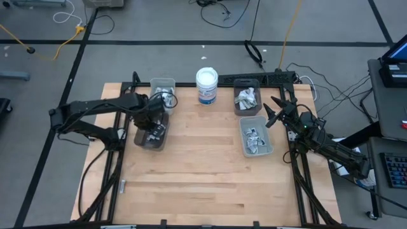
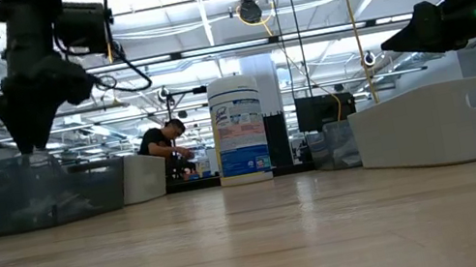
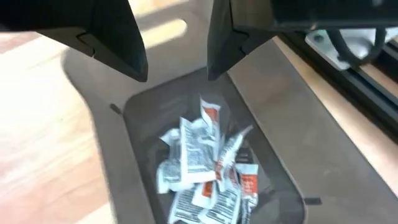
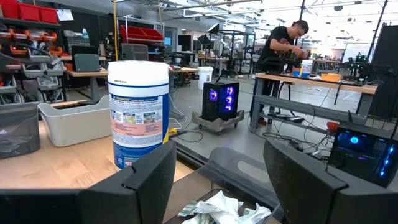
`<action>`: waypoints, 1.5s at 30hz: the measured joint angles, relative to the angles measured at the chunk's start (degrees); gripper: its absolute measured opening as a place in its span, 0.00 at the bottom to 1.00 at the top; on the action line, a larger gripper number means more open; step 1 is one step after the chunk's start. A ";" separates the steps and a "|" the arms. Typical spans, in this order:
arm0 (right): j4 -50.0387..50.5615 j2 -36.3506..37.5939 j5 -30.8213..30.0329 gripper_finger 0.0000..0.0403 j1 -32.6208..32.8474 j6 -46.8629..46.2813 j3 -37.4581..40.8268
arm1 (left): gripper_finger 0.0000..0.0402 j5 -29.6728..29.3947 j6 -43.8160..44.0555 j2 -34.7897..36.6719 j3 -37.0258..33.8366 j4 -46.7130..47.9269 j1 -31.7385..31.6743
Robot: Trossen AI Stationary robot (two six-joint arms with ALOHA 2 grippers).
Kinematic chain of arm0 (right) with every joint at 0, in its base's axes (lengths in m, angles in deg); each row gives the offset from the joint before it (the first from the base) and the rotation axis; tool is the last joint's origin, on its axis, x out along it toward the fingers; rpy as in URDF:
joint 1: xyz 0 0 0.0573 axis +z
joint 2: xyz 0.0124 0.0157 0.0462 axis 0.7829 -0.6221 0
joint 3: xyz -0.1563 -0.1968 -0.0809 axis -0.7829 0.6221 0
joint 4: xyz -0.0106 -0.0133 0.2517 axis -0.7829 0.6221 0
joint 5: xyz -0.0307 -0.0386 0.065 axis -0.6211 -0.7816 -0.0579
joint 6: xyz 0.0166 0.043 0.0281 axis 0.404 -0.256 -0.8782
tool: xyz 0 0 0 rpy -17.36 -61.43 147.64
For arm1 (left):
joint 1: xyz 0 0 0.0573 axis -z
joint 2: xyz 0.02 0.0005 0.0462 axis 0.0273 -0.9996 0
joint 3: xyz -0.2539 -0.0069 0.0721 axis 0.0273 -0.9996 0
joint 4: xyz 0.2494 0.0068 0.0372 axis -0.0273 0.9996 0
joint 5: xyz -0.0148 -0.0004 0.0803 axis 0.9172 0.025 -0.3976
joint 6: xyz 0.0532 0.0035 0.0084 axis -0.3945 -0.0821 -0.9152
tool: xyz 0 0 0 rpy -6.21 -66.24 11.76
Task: Pick & Place First Aid Supplies
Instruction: Put the orange ointment pack into the left black bin
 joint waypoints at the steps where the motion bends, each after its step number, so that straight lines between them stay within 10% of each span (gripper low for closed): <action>1: 0.00 0.00 0.00 0.59 0.01 0.00 0.00 | 0.41 -0.01 1.44 0.18 0.73 0.81 0.98; 31: 0.00 0.02 0.00 0.59 0.00 0.00 0.02 | 0.42 -0.28 65.82 1.42 2.76 -0.63 54.65; 45: 0.00 0.01 0.00 0.59 0.00 0.00 0.02 | 0.42 0.40 86.18 -2.49 2.74 -5.23 68.12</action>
